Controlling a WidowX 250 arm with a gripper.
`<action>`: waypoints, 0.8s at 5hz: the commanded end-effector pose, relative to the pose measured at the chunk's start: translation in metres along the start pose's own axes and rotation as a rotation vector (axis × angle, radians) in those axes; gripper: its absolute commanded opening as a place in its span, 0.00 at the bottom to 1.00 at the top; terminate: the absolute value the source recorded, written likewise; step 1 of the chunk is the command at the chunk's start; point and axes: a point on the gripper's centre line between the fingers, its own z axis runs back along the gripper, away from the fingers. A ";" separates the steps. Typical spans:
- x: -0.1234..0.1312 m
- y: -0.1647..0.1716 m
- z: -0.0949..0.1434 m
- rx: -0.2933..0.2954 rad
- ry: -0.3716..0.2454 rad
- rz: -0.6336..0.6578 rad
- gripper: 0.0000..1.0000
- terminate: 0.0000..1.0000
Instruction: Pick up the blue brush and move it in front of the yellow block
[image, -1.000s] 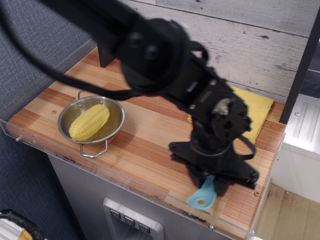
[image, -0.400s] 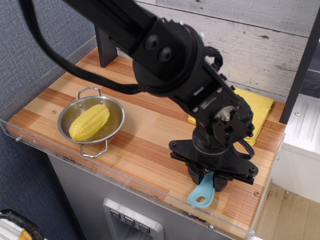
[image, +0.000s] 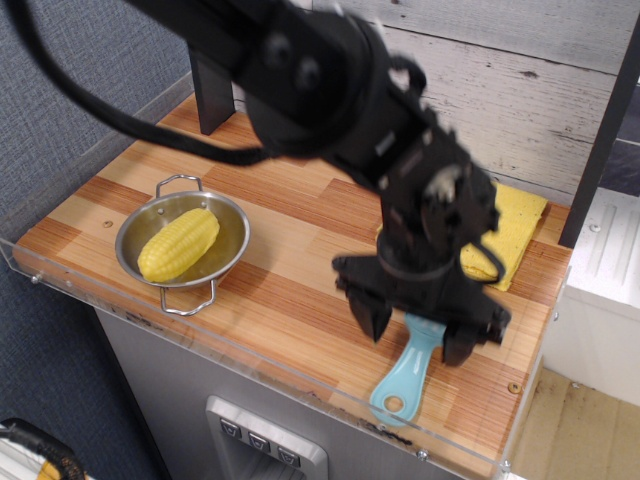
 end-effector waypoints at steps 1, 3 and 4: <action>0.045 0.033 0.087 -0.109 -0.200 0.027 1.00 0.00; 0.057 0.085 0.129 -0.046 -0.057 0.016 1.00 0.00; 0.060 0.093 0.128 0.015 0.067 0.013 1.00 0.00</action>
